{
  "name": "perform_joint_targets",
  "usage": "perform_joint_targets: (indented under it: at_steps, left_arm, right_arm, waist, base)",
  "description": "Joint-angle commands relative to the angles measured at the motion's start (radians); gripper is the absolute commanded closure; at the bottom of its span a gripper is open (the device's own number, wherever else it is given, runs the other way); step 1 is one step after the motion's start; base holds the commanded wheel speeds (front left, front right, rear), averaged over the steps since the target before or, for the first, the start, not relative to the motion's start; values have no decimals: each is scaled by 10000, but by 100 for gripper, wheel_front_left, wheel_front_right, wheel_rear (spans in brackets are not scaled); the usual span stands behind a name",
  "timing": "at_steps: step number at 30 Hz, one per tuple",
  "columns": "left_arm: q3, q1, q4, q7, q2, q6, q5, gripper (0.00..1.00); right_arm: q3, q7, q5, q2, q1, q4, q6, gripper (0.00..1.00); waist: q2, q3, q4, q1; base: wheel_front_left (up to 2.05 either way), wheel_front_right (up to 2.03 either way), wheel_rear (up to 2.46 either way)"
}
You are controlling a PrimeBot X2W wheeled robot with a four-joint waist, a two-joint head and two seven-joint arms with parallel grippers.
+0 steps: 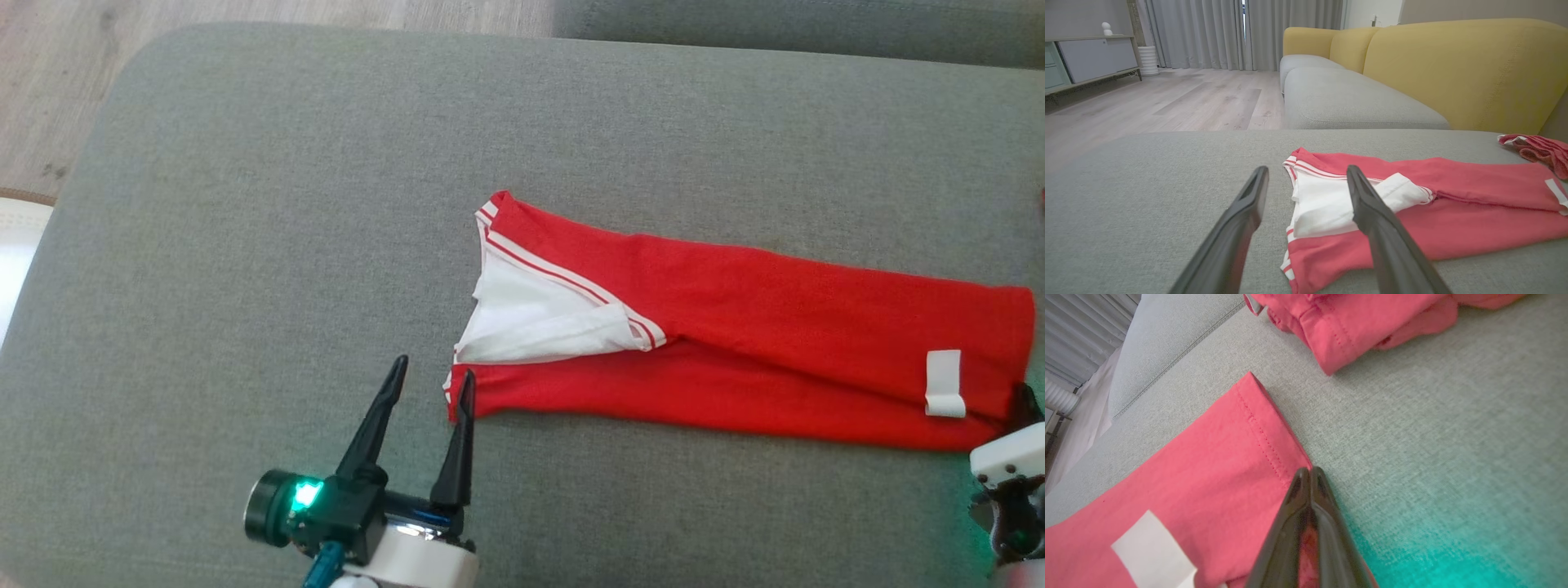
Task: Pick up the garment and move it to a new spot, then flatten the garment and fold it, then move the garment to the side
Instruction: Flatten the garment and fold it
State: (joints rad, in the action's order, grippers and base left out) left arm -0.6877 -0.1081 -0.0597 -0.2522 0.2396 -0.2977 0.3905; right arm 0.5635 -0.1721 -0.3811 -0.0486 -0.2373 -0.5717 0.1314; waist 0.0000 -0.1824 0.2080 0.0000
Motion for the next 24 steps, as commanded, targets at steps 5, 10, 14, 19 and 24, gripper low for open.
perform_joint_targets:
  at_steps: [5, 10, 14, 19, 24]
  left_arm:
    - [706, 42, 149, -95, -81, 159, -284, 0]
    - [975, 139, 64, -95, -126, 278, -547, 0]
    - [1170, 239, 22, -95, -161, 373, -671, 0]
    - [1339, 350, -66, -95, -249, 524, -817, 0]
    - [1449, 400, -125, -95, -322, 644, -905, 0]
  right_arm:
    - [-661, 120, -88, -17, 106, 497, -7, 100]
    - [-686, 404, -43, -17, 211, 1326, -7, 100]
    - [-751, 310, -97, -17, 275, 2309, -7, 100]
    - [-752, -186, -351, -17, 439, 3737, -7, 100]
    - [-510, -598, -422, -16, 538, 4395, -7, 100]
  waist:
    - [0, -6, -40, 0]
    - [0, 42, -160, 0]
    - [0, 111, -283, 0]
    - [0, 186, -453, 0]
    - [0, 210, -516, 0]
  base:
    - [0, 0, 0]
    - [0, 0, 0]
    - [0, 0, 0]
    - [0, 0, 0]
    - [0, 0, 0]
